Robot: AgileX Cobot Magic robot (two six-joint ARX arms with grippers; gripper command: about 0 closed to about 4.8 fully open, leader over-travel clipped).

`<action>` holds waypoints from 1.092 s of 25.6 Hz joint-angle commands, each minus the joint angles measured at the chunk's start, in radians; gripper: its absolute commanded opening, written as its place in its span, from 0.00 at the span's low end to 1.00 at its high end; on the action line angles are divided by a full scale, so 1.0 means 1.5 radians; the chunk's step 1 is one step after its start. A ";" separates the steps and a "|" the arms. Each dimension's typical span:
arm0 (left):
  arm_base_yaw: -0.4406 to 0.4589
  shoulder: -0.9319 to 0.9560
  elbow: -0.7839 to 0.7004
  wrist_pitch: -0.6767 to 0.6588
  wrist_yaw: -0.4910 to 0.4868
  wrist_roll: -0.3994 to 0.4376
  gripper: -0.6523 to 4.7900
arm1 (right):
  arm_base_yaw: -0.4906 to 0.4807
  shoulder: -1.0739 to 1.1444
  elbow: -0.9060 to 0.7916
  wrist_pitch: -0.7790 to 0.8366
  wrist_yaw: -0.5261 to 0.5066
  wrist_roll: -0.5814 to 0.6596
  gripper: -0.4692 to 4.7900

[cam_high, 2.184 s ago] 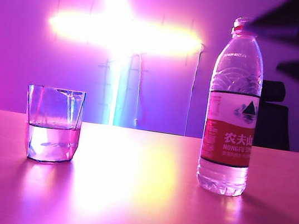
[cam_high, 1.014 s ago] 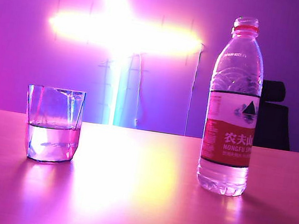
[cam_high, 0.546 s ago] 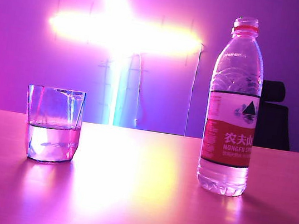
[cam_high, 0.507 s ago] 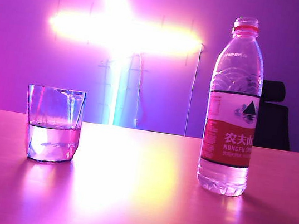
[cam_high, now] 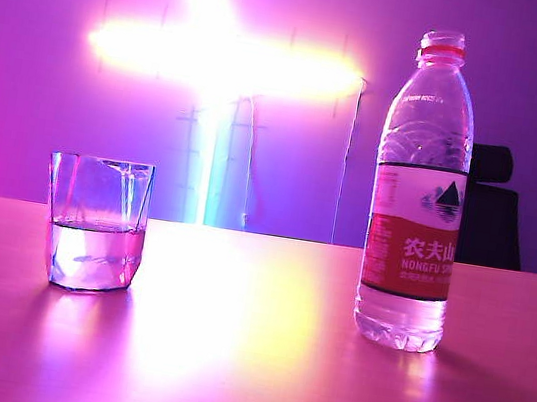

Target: Pick up the mineral water bottle on the table and pour water into the mug until it's half full.

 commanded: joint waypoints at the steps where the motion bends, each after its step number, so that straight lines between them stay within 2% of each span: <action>1: -0.001 0.001 0.003 0.008 0.001 -0.002 0.12 | -0.003 -0.001 -0.003 0.004 -0.001 -0.003 0.07; 9: -0.001 0.001 0.003 0.009 0.001 -0.002 0.12 | -0.043 -0.001 -0.003 -0.019 -0.002 -0.001 0.07; 19: -0.001 0.001 0.003 0.008 0.001 -0.002 0.12 | -0.046 -0.001 -0.003 -0.023 -0.002 -0.002 0.07; 23: -0.001 0.001 0.003 0.009 0.001 -0.002 0.12 | -0.075 -0.001 -0.003 -0.023 -0.020 -0.001 0.07; 28: -0.001 0.001 0.003 0.009 0.001 -0.002 0.12 | -0.077 -0.001 -0.003 -0.023 -0.019 -0.001 0.07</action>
